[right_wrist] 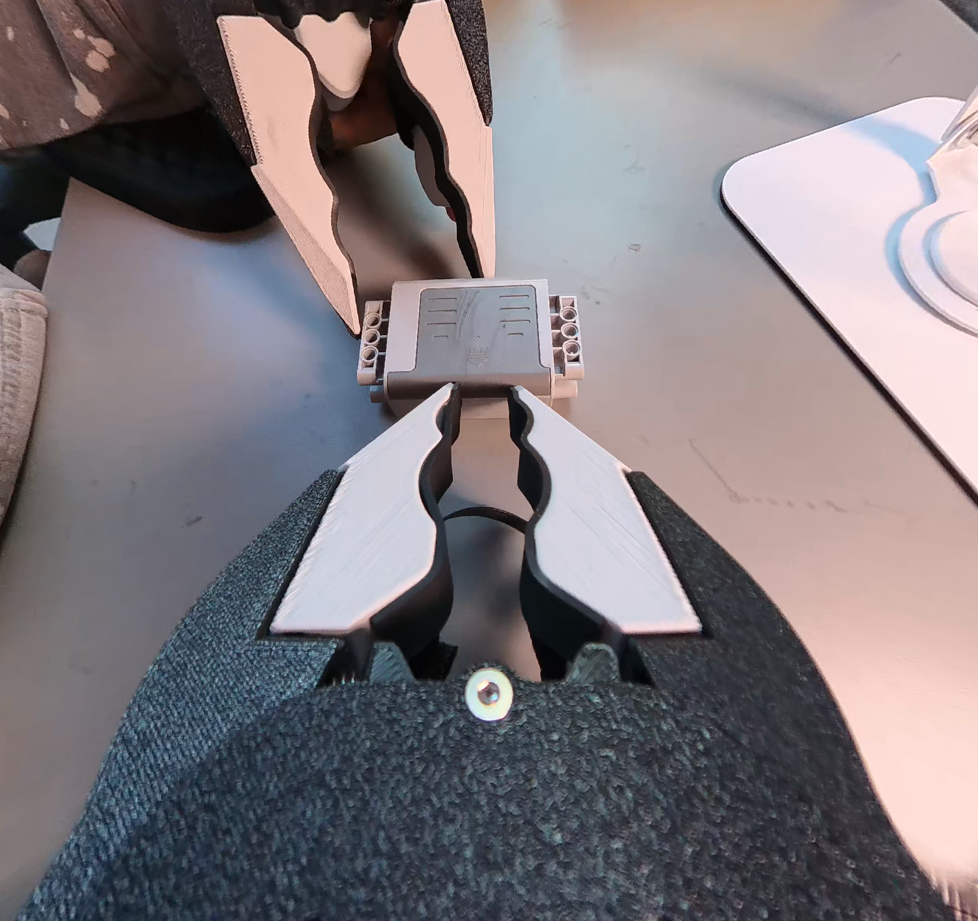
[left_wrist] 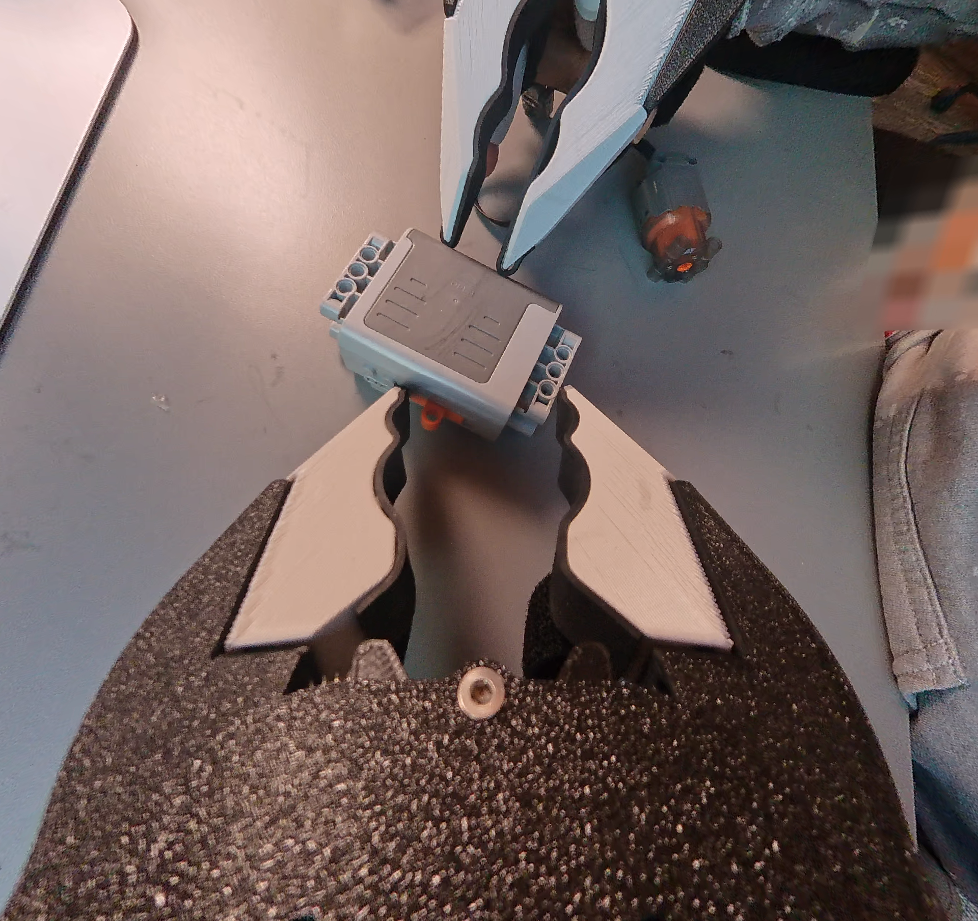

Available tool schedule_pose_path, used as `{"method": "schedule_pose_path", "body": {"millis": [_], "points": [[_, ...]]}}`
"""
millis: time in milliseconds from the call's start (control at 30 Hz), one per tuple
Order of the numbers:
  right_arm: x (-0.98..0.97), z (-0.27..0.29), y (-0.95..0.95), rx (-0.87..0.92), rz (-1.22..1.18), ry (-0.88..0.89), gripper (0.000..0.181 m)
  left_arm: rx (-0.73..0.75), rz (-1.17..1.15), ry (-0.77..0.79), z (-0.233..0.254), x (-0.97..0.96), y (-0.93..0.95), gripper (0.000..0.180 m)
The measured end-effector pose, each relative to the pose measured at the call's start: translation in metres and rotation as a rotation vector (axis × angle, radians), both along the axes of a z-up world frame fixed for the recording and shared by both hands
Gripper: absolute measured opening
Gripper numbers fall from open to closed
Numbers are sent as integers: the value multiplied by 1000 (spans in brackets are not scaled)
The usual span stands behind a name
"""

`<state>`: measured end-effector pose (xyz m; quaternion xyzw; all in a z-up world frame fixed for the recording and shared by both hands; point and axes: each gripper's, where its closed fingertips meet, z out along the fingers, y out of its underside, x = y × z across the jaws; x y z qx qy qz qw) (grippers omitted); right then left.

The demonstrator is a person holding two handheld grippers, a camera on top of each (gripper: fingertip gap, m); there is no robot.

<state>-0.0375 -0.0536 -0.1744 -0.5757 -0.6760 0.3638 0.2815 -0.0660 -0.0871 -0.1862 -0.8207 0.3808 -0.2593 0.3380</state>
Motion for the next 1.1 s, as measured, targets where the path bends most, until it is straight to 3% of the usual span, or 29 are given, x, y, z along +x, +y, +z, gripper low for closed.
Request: {"method": "schedule_pose_path", "body": {"millis": [167, 400, 600, 733, 1000, 1100], "points": [[3, 0, 1, 35, -3, -13, 18, -13, -2, -26, 0, 0, 1, 53], [18, 41, 21, 48, -38, 147, 44, 39, 60, -112, 17, -13, 9, 47], [11, 23, 14, 101, 53, -5, 76, 15, 84, -156, 20, -15, 13, 48], [-8, -2, 9, 131, 130, -100, 99, -5, 32, -150, 18, 0, 10, 59], [5, -10, 1, 84, 204, -125, 78, 75, 94, -15, 5, -14, 27, 75], [30, -8, 1, 67, 266, -170, 59, 128, 221, -11, 8, -38, 42, 68]]}}
